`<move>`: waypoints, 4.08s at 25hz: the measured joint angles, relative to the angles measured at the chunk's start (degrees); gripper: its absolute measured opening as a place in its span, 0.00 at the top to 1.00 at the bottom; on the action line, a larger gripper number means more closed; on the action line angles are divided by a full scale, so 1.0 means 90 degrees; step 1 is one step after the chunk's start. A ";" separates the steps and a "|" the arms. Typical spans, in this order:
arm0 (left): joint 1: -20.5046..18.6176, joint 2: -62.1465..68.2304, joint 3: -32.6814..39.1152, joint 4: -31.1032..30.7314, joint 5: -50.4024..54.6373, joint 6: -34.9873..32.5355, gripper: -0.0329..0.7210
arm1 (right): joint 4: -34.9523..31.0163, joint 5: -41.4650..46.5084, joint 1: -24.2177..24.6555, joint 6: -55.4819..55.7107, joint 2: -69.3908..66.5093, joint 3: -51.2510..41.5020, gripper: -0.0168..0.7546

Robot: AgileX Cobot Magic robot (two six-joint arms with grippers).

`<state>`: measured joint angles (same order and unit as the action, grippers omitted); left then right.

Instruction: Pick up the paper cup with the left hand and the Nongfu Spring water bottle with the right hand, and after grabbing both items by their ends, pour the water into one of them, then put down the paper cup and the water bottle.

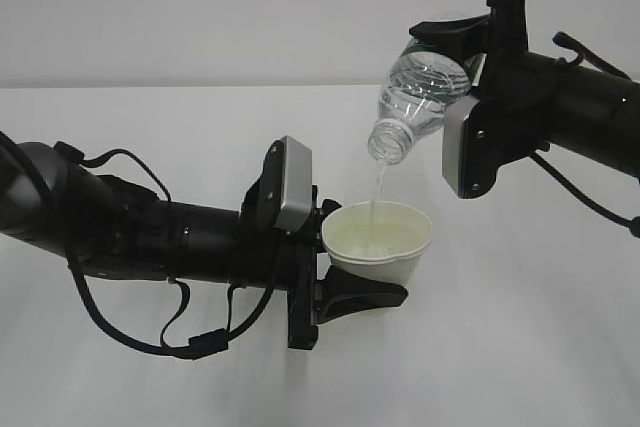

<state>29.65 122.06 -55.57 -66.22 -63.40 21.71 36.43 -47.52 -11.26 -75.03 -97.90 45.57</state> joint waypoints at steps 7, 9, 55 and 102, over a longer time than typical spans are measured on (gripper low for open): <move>0.0000 0.0000 0.0000 0.0000 0.0000 0.0000 0.43 | 0.0000 -0.0012 0.0000 0.0000 0.0000 0.0000 0.42; 0.0000 0.0000 0.0000 0.0000 0.0000 0.0000 0.43 | 0.0000 -0.0012 0.0000 0.0029 0.0000 0.0000 0.42; 0.0000 0.0000 0.0000 0.0089 0.0013 0.0000 0.43 | -0.1256 -0.0603 0.0000 0.3331 0.0000 -0.0192 0.42; 0.0000 0.0000 0.0000 0.0089 0.0041 0.0000 0.43 | -0.4193 -0.0080 0.0000 0.6543 0.0000 -0.0356 0.42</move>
<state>29.65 122.06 -55.57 -65.42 -63.04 21.71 -1.31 -48.24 -11.26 -16.14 -97.90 42.37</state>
